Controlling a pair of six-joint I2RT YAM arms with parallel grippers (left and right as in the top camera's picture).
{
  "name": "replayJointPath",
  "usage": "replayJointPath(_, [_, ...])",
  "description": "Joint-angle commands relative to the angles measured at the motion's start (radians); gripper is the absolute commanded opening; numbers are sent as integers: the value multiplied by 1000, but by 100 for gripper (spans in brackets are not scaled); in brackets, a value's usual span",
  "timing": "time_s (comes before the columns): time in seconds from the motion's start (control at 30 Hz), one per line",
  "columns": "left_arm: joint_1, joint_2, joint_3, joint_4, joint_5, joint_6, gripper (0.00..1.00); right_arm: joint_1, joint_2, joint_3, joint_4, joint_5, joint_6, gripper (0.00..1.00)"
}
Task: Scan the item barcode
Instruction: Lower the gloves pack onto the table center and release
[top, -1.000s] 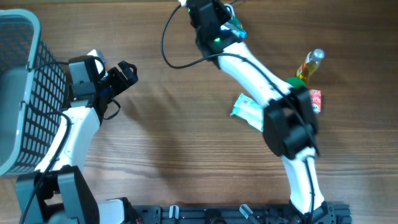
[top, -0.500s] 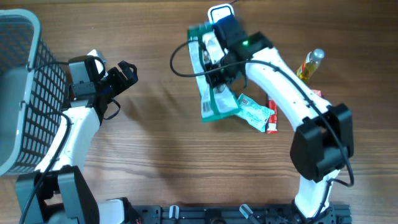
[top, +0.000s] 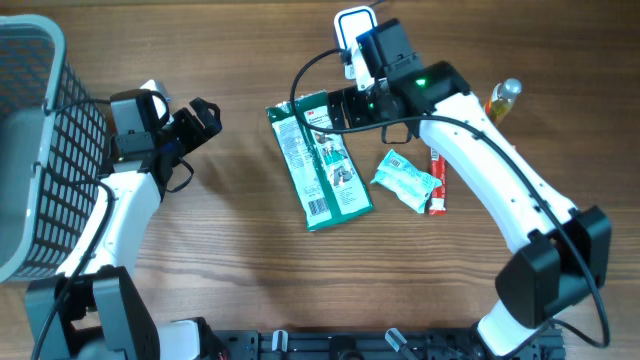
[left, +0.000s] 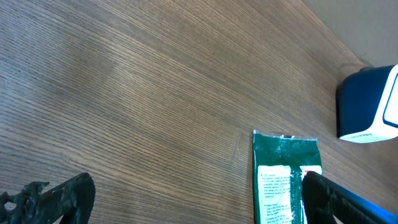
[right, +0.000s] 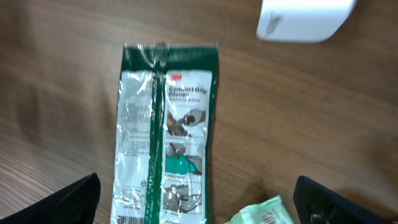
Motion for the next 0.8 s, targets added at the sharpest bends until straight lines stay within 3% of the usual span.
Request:
replayJointPath(0.0, [10, -13, 2, 3, 0, 15, 100, 0, -5, 7, 0, 40, 11, 100])
replayJointPath(0.6, [10, -13, 2, 3, 0, 15, 100, 0, 2, 5, 6, 40, 11, 100])
replayJointPath(0.77, [10, -13, 2, 3, 0, 15, 100, 0, -156, 5, 4, 204, -30, 100])
